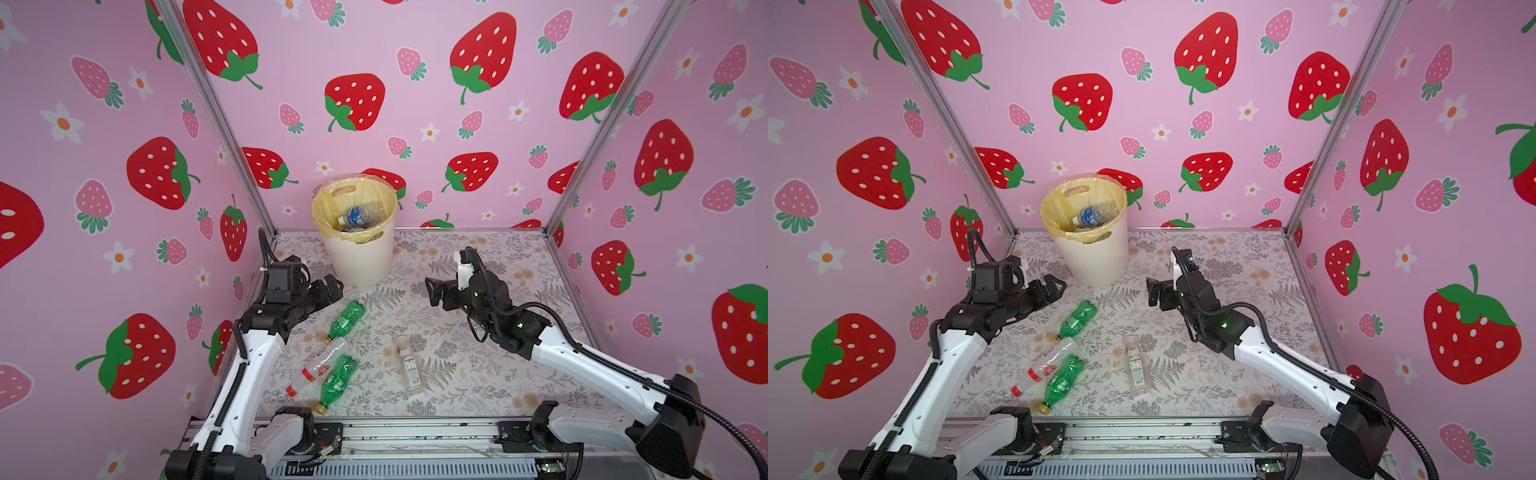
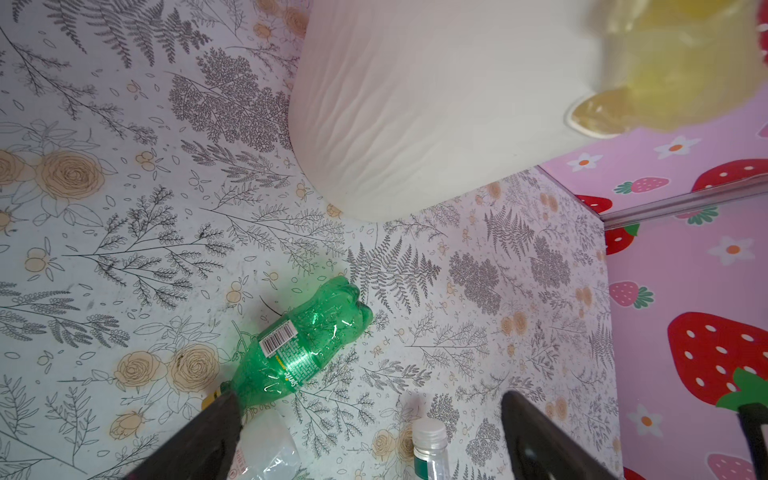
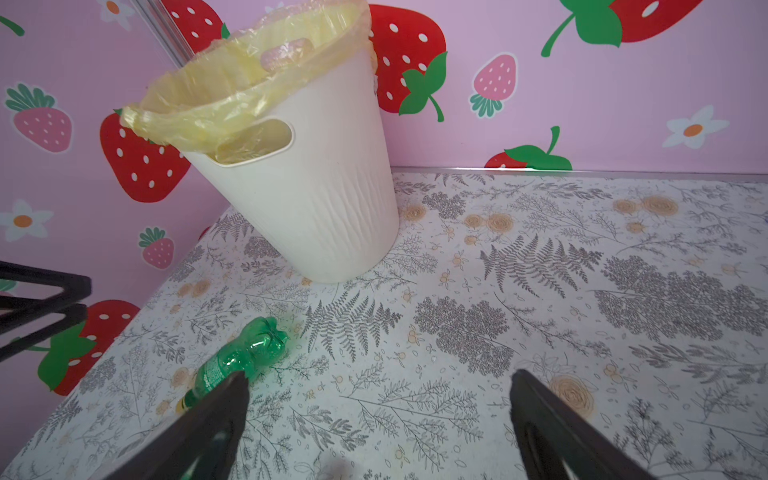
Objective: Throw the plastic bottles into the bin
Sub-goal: 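Withdraw the right gripper while the left gripper reaches toward the clear bottle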
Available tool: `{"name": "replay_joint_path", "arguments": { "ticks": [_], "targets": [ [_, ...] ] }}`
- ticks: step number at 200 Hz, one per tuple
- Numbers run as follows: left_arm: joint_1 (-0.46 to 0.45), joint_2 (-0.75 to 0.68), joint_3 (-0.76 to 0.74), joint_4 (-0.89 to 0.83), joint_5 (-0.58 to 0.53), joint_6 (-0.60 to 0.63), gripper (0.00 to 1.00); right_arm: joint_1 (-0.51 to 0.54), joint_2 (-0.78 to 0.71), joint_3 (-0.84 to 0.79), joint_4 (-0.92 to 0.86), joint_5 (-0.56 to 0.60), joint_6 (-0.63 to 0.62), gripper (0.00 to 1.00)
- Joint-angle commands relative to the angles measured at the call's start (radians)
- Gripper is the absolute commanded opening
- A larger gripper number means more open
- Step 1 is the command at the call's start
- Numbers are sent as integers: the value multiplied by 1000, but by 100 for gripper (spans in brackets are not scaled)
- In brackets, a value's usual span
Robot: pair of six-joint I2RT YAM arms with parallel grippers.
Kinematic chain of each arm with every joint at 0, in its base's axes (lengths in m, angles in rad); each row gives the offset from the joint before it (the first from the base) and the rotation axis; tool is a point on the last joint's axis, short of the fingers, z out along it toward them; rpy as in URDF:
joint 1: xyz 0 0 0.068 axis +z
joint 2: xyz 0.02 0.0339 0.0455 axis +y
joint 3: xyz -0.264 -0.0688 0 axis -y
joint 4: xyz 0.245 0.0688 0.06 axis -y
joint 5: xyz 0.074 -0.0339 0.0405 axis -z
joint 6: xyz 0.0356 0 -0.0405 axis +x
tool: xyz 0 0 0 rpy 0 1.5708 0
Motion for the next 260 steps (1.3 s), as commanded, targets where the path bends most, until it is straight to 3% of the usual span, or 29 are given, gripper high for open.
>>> {"name": "replay_joint_path", "arguments": {
  "ticks": [1, 74, 119, 162, 260],
  "targets": [
    [-39, -50, -13, -21, -40, -43, 99, -2, -39, -52, -2, 38, 59, 99],
    [-236, -77, -34, -61, -136, -159, 99, -1, -131, -178, -29, 62, 135, 99],
    [-417, -75, -49, -62, -231, -236, 99, -1, -200, -230, -47, 83, 158, 99],
    [-550, -18, -30, -66, -310, -271, 99, -1, -234, -259, -64, 93, 175, 99],
    [-760, 144, -7, -59, -369, -329, 99, -2, -309, -307, -87, 117, 203, 99]
  ]
}}
